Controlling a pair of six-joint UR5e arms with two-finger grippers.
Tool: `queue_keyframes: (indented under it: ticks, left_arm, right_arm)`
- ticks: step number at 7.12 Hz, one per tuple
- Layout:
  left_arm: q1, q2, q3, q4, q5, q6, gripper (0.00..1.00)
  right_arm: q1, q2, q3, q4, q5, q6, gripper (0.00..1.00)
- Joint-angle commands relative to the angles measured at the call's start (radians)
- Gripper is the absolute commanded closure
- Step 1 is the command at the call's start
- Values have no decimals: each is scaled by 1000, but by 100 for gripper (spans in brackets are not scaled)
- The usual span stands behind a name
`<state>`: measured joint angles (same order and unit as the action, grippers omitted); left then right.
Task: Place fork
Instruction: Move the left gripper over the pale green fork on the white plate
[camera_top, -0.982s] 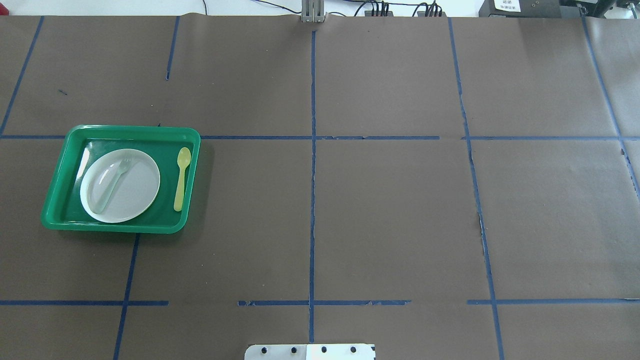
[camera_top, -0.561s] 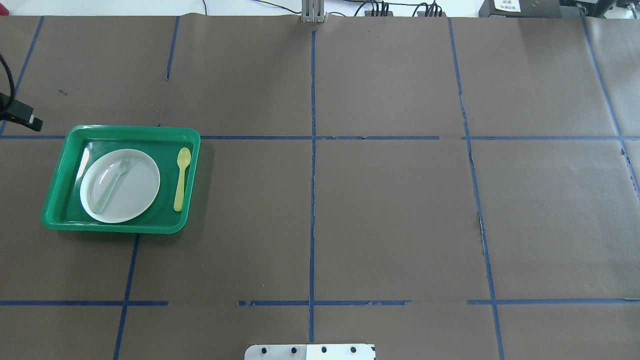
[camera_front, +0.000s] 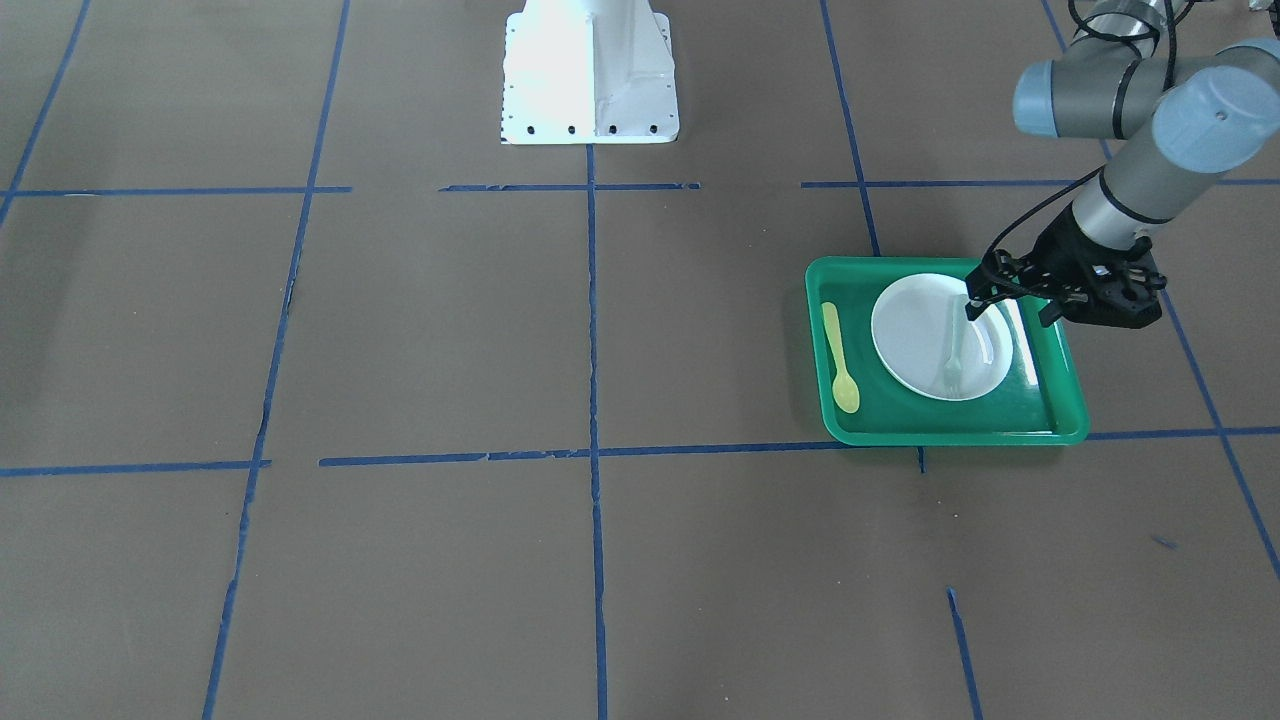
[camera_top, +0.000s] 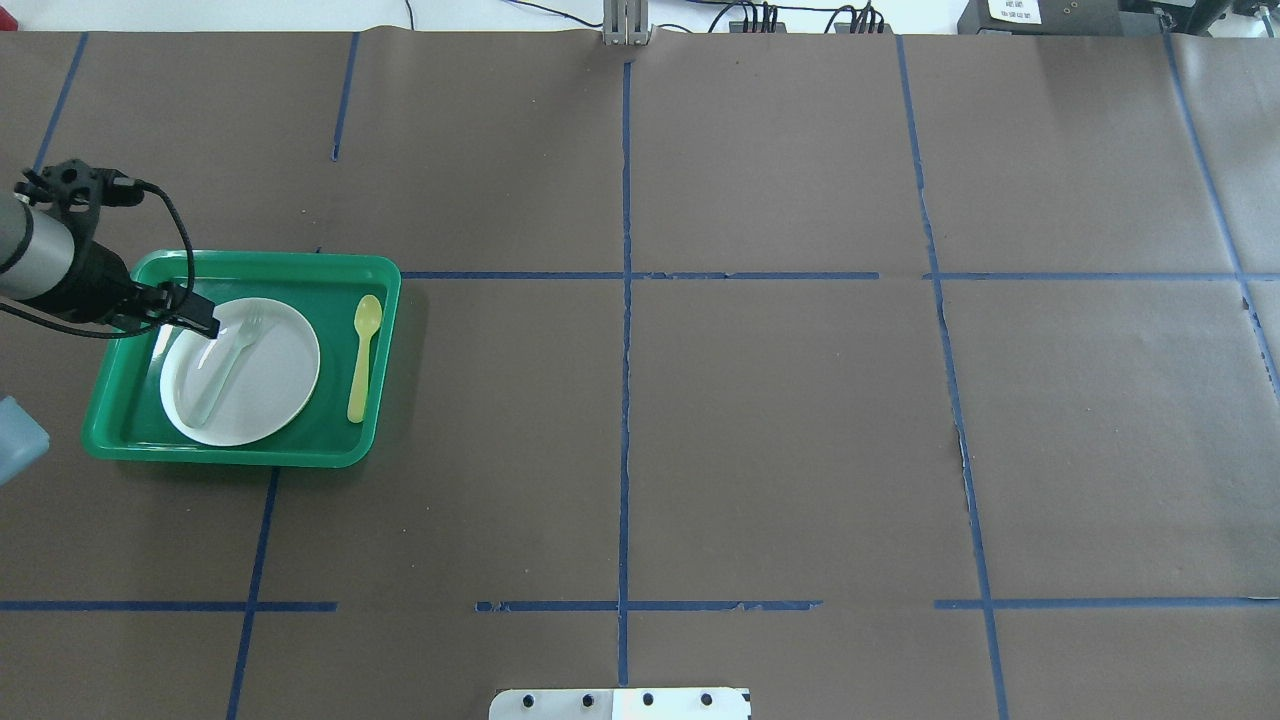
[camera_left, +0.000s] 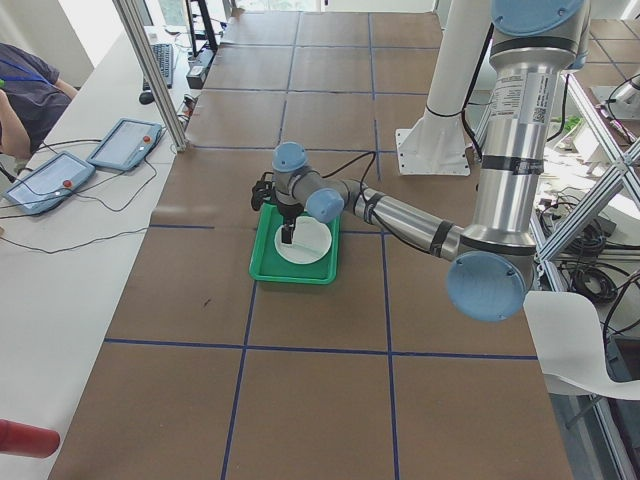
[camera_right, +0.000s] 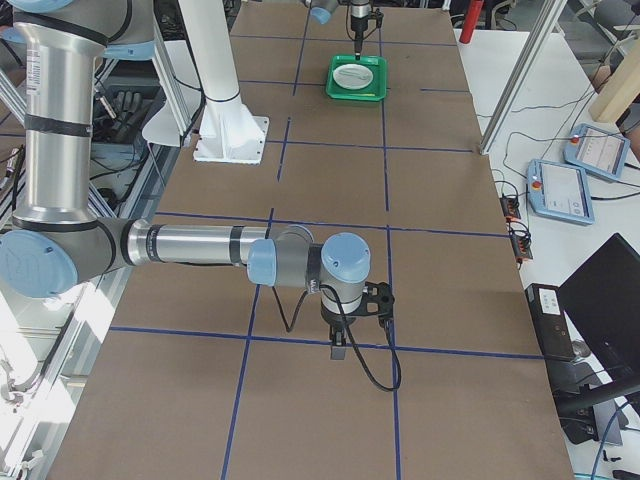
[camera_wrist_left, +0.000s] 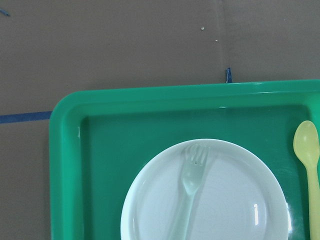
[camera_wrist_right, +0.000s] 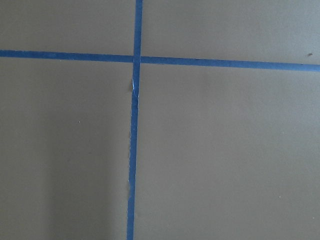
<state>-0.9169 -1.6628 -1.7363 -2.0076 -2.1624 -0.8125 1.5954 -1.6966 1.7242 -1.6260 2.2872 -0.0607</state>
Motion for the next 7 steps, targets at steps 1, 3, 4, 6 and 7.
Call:
queue_keyframes:
  ticks: [1, 3, 4, 6, 7]
  left_arm:
    - [68, -38, 81, -57, 41, -57, 5]
    - [81, -47, 110, -57, 42, -57, 17]
    - [82, -55, 121, -57, 42, -56, 21]
    - [82, -57, 133, -59, 42, -54, 26]
    - [82, -57, 133, -60, 42, -54, 37]
  right_arm:
    - [0, 0, 0, 0, 0, -1, 0]
    - [0, 0, 0, 0, 0, -1, 0]
    - [0, 0, 0, 0, 0, 1, 0]
    - [0, 0, 0, 0, 0, -1, 0]
    - [0, 0, 0, 0, 0, -1, 0]
